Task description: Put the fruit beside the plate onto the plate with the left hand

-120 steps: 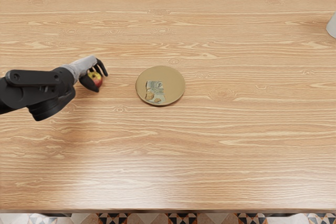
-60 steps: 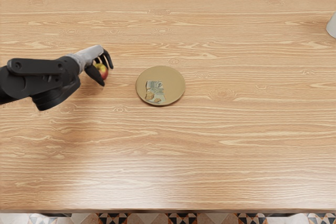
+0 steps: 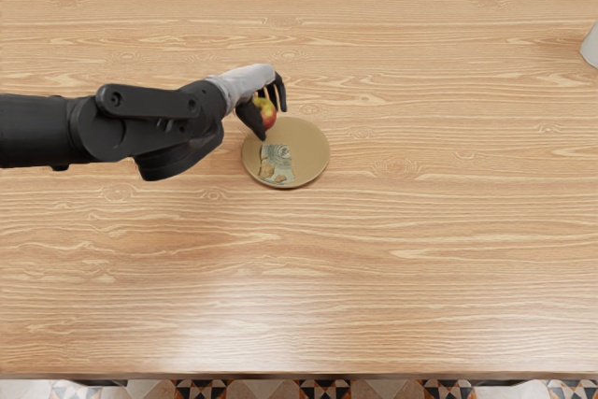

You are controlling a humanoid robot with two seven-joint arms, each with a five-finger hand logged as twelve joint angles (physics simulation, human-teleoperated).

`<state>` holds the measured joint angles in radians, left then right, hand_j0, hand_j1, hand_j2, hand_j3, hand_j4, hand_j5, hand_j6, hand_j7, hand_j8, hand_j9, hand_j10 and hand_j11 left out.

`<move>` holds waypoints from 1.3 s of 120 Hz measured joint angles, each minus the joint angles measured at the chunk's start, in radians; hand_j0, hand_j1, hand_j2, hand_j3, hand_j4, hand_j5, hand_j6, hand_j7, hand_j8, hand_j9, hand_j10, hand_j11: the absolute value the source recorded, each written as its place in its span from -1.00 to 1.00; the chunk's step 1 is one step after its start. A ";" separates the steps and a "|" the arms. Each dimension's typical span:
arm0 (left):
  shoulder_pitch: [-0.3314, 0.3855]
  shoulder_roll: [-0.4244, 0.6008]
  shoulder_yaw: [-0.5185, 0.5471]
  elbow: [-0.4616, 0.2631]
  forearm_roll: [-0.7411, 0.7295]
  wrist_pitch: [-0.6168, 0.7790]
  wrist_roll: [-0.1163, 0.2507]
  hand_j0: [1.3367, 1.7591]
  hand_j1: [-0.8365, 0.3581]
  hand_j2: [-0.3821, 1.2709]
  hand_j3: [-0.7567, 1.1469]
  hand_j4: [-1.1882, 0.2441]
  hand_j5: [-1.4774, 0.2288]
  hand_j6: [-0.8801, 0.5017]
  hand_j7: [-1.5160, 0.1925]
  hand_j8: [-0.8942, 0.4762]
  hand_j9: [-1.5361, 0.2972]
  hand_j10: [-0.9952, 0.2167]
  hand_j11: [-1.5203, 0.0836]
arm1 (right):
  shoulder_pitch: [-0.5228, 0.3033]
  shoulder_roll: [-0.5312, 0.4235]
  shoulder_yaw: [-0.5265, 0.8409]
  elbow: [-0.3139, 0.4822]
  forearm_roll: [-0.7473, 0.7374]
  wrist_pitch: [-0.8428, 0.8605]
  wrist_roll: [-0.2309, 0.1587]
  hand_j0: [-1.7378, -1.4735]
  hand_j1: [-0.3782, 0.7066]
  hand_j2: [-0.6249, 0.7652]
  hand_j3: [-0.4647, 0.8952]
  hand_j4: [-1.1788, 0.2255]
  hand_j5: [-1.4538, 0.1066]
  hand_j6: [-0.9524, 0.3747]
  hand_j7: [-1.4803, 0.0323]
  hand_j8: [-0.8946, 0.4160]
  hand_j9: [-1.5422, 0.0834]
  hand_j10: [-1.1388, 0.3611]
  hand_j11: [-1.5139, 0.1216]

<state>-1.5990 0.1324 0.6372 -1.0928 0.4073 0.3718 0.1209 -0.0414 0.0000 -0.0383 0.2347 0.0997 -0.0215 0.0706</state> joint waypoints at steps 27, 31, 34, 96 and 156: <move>-0.002 -0.079 -0.002 0.000 -0.010 0.000 0.000 0.49 -0.10 -0.11 -0.21 -0.29 -0.42 -0.49 -0.38 -0.33 -0.39 -0.35 -0.30 | 0.000 0.000 0.000 0.000 0.000 0.000 0.000 -0.40 -0.88 -0.11 -0.32 0.63 0.81 0.39 0.90 0.32 0.85 0.48 0.80; 0.004 -0.084 -0.002 0.000 -0.011 0.000 0.000 0.49 -0.10 -0.10 -0.21 -0.29 -0.42 -0.49 -0.38 -0.33 -0.39 -0.35 -0.30 | 0.000 0.000 0.000 0.000 0.000 0.000 0.000 -0.40 -0.88 -0.11 -0.32 0.63 0.81 0.39 0.90 0.32 0.85 0.48 0.80; 0.009 -0.085 -0.002 0.000 -0.015 0.000 0.000 0.49 -0.10 -0.09 -0.21 -0.29 -0.42 -0.49 -0.38 -0.33 -0.39 -0.35 -0.30 | 0.000 0.000 0.000 0.000 0.000 0.000 0.000 -0.40 -0.88 -0.11 -0.32 0.63 0.81 0.39 0.90 0.32 0.85 0.48 0.80; 0.053 -0.085 -0.009 0.015 -0.071 -0.023 0.000 0.51 0.24 -0.36 -0.21 0.05 0.05 -0.37 0.09 -0.24 0.03 -0.12 0.16 | 0.000 0.000 0.000 0.000 0.000 0.000 0.000 -0.40 -0.88 -0.11 -0.32 0.63 0.81 0.39 0.90 0.32 0.85 0.48 0.80; -0.041 0.259 -0.134 -0.070 -0.129 -0.173 0.000 0.52 0.47 -0.47 -0.20 0.29 0.33 -0.11 0.37 -0.07 0.30 0.20 0.47 | 0.000 0.000 0.000 0.000 0.000 0.000 0.000 -0.40 -0.88 -0.11 -0.32 0.63 0.81 0.39 0.90 0.32 0.85 0.48 0.80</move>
<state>-1.6398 0.3919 0.5036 -1.1629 0.2782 0.1984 0.1211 -0.0414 0.0000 -0.0384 0.2347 0.0997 -0.0215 0.0706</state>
